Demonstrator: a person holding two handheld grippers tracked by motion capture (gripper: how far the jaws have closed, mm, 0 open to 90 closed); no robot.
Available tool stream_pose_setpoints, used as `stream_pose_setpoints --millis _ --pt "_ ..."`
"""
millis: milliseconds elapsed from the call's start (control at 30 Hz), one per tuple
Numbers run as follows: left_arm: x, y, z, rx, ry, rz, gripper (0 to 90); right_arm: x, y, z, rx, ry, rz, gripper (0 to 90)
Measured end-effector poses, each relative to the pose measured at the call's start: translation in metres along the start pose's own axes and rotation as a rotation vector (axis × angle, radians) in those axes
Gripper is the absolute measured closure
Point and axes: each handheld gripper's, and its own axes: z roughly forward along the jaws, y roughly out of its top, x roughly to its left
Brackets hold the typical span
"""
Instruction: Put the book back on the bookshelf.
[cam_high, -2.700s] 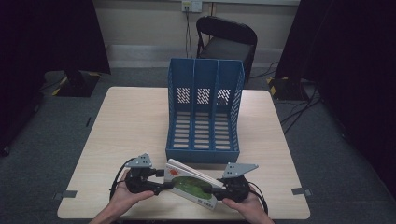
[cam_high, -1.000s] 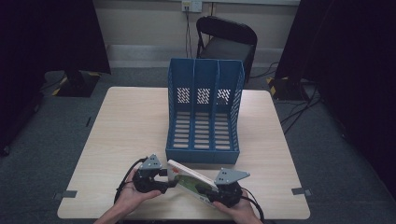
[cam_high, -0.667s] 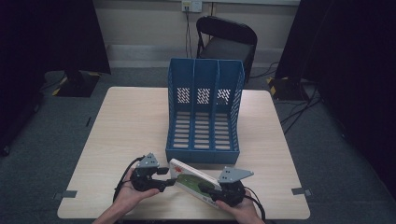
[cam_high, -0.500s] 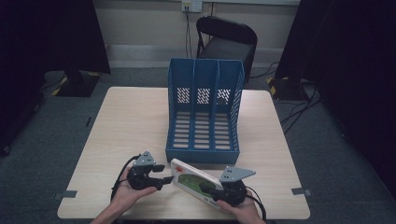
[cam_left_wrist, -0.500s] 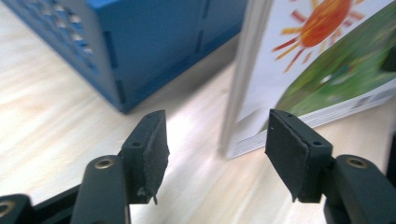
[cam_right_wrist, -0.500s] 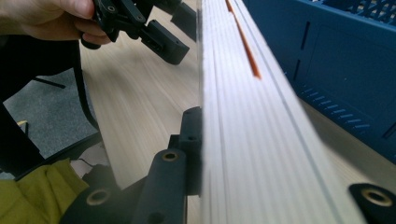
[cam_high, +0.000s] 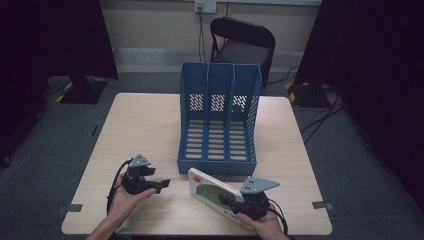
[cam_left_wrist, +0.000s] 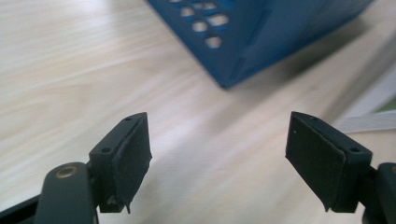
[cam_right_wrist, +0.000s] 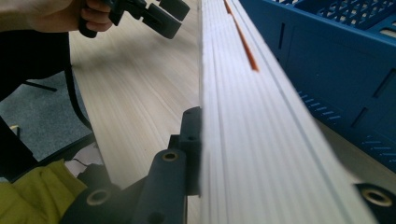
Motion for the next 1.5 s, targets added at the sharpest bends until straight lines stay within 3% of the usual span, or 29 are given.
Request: stream_pose_setpoints --millis 200,267,400,500,900,1500 --pt "0.013 -0.004 0.004 0.057 0.085 -0.031 22.2 0.000 0.002 -0.002 -0.006 -0.007 -0.001 76.7" --pt "0.017 -0.006 0.007 0.074 0.139 -0.023 21.6 0.000 0.002 -0.004 -0.010 -0.009 -0.003 76.6" --pt "0.022 -0.012 0.013 0.118 0.206 -0.007 20.1 -0.002 0.003 -0.008 -0.025 -0.012 0.007 76.6" --pt "0.024 -0.014 0.016 0.104 0.242 -0.003 20.1 -0.003 0.004 -0.012 -0.030 -0.014 0.008 76.6" --pt "0.027 -0.024 0.024 -0.020 0.244 -0.010 7.9 -0.001 0.008 -0.022 -0.055 -0.017 0.001 76.6" --pt "0.027 -0.024 0.025 -0.011 0.237 -0.006 5.2 0.008 0.018 -0.031 -0.066 -0.021 -0.006 76.7"
